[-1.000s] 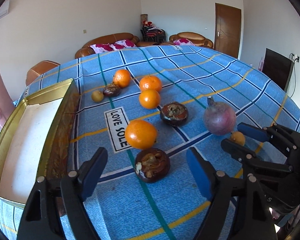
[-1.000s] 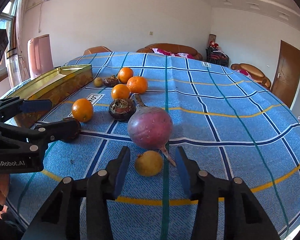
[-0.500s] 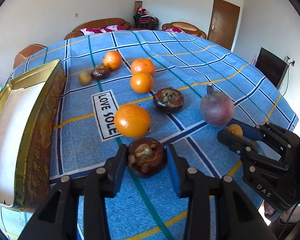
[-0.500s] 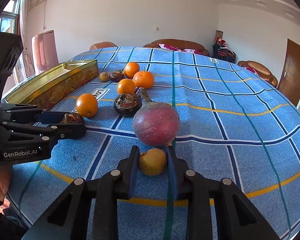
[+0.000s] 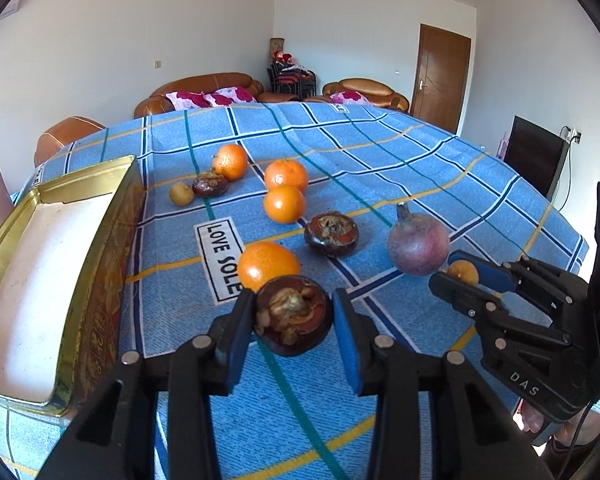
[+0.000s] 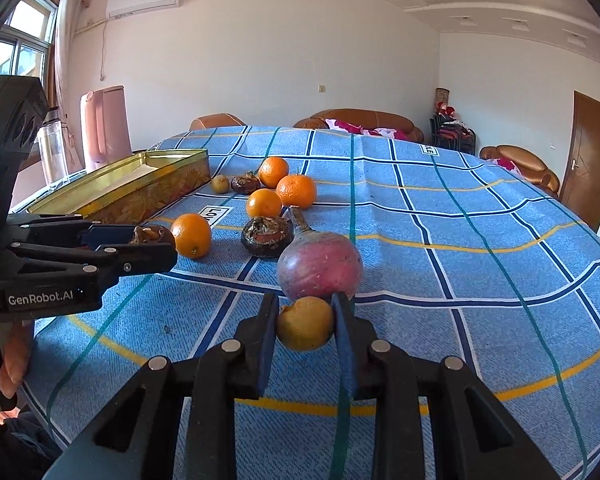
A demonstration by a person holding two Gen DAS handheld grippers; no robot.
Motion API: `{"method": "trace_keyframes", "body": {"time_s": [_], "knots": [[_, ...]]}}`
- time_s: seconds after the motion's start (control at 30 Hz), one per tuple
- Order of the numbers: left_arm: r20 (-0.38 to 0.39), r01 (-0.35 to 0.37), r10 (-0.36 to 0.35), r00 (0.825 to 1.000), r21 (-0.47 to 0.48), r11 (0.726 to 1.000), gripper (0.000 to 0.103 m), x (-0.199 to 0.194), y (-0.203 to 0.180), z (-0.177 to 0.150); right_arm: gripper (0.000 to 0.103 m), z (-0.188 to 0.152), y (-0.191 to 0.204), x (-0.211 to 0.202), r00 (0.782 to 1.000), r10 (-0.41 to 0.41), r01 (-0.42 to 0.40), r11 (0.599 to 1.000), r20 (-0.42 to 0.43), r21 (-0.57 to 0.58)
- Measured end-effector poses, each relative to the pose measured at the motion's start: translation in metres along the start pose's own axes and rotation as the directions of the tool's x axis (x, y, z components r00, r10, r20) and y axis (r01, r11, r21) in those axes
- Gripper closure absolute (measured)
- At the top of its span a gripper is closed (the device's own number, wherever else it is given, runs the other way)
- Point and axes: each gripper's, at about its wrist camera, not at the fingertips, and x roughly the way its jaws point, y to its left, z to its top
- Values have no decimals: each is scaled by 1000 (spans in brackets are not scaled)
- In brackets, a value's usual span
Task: Organize fruits
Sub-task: 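Grasp the yellow pear with the right tool while the left tool grasps a mangosteen, then carry the pear and mangosteen with both tools over the tin tray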
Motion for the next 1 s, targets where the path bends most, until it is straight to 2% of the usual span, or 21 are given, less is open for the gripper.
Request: {"method": "trace_keyframes", "body": {"time_s": [0.43, 1.0], "knots": [[138, -23, 24, 990, -14, 1000, 62, -20, 3, -3, 74, 0, 7, -6, 998, 29, -28, 999, 61, -22], [241, -47, 50, 969, -18, 999, 62, -35, 1, -6, 74, 7, 17, -19, 990, 50, -44, 998, 129, -49]]}}
